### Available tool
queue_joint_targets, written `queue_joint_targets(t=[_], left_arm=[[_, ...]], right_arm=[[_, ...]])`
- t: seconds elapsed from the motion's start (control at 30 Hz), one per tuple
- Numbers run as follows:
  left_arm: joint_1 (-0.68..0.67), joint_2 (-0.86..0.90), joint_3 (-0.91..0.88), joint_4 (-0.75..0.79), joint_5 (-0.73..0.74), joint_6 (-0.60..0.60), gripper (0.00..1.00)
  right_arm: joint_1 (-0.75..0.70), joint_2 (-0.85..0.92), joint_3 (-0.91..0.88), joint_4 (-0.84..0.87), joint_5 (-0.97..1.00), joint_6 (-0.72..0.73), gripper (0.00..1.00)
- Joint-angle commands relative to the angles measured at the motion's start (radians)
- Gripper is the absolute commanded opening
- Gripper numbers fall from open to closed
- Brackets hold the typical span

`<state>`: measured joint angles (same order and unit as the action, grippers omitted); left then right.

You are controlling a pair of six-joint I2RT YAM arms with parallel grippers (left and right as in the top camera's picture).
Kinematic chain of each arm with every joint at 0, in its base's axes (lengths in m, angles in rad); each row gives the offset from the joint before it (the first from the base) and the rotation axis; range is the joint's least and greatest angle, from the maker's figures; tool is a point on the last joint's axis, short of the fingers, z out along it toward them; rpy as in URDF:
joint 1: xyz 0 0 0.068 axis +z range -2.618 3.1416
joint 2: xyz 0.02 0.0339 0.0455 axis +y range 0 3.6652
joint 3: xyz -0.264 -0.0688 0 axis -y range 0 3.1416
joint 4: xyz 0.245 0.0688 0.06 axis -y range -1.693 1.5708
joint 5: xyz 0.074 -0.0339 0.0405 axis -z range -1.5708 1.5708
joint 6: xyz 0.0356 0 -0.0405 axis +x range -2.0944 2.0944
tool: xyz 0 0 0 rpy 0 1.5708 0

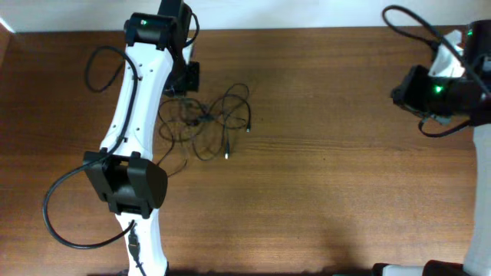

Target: Untangle cables

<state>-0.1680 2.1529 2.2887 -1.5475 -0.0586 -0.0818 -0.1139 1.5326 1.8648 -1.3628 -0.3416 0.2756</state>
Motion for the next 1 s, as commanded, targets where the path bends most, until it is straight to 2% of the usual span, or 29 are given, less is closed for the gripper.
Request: queue_joint_targets(t=[0.0,0.03,0.1,0.13,0.2,0.33,0.47,0.67,0.83,0.9,0.97], left_arm=[[-0.019,-0.056,0.040,-0.011,0.438,0.298,0.00],[-0.019,-0.077,0.087,-0.010,0.561,0.312,0.00],[-0.010,-0.101,0.181,-0.002,0.684,0.290,0.01],[-0.010,-0.102,0.234,0.002,0.719,0.241,0.06],[-0.010,-0.102,0.292,0.001,0.722,0.139,0.09],[-0.010,-0.102,0.296,0.032,0.760,-0.070,0.06],[0.004,-0.102,0.296,0.085,0.830,-0.167,0.05],[0.004,-0.102,0.296,0.099,0.848,-0.179,0.07],[0.004,-0.102,0.296,0.099,0.848,-0.179,0.08],[0.003,-0.102,0.296,0.099,0.848,-0.179,0.08],[0.003,-0.102,0.296,0.099,0.848,-0.179,0.08]], right_arm=[[0.071,0.018,0.003,0.011,-0.074,-0.064,0.08],[0.108,0.024,0.003,0.028,-0.104,-0.087,0.23],[0.154,0.039,0.003,0.056,-0.131,-0.089,0.59],[0.189,0.055,0.003,0.075,-0.153,-0.089,0.71],[0.253,0.088,0.003,0.111,-0.182,-0.089,0.79],[0.369,0.203,0.003,0.187,-0.171,-0.089,0.80],[0.425,0.285,0.003,0.253,-0.171,-0.088,0.78],[0.473,0.350,0.003,0.443,-0.229,-0.088,0.78],[0.476,0.396,0.003,0.487,-0.279,-0.080,0.78],[0.476,0.406,0.003,0.582,-0.231,-0.004,0.77],[0.501,0.408,0.003,0.690,-0.050,0.101,0.76]])
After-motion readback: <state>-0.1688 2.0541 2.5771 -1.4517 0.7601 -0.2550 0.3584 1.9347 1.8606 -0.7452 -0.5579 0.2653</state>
